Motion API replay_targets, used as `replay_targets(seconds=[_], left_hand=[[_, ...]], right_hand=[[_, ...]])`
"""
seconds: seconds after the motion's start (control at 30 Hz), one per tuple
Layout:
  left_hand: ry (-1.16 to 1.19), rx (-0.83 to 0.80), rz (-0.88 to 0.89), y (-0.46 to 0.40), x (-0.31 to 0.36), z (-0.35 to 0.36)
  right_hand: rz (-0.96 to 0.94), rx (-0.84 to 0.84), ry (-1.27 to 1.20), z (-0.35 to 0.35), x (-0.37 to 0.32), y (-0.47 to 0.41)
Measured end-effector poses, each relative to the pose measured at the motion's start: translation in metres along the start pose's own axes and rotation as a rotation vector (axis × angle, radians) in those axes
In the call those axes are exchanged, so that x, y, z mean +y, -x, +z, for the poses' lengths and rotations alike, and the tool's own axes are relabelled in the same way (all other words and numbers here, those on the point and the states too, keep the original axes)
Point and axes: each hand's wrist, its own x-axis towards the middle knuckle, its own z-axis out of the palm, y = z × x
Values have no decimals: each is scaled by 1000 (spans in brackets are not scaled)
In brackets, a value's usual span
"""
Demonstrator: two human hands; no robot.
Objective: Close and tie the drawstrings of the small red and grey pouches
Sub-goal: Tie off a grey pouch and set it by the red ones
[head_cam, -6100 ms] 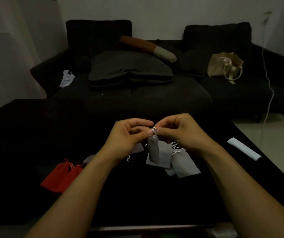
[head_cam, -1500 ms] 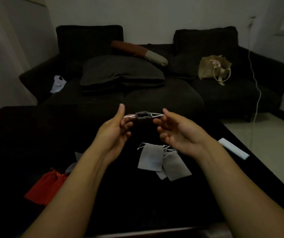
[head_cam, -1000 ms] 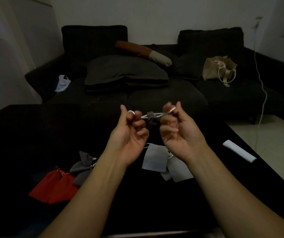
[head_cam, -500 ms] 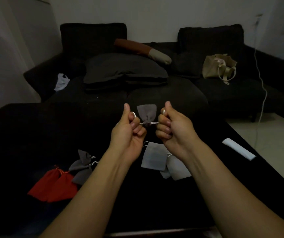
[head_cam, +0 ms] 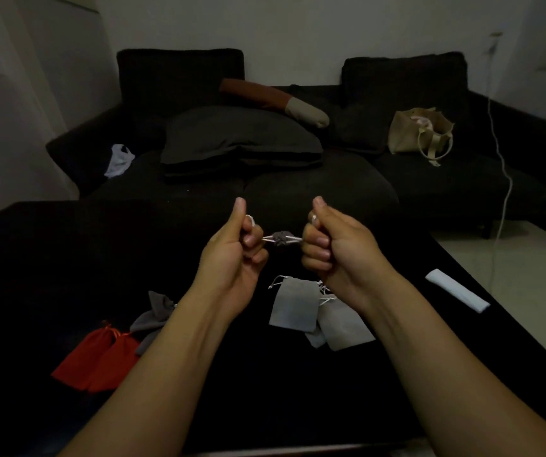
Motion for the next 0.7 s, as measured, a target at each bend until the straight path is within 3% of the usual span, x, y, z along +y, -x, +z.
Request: replay_targets(seconds=[0.13,0.27,0.4,0.47,0.7], left_hand=[[-122,-1,84,4,-2,6],[-353,-89,249,8,-4,4],[-462,-29,334,7,1,-3],[-344,16,247,7,3,-2],[-45,-78,-30,13,7,4]], right_hand=[[-55,40,24,-2,-2,-1],[-32,-57,70,-3,1,2],[-94,29,217,-10,-3,-1],[-73,51,188,-13,-2,-3],[11,-9,78,-5,8,0]])
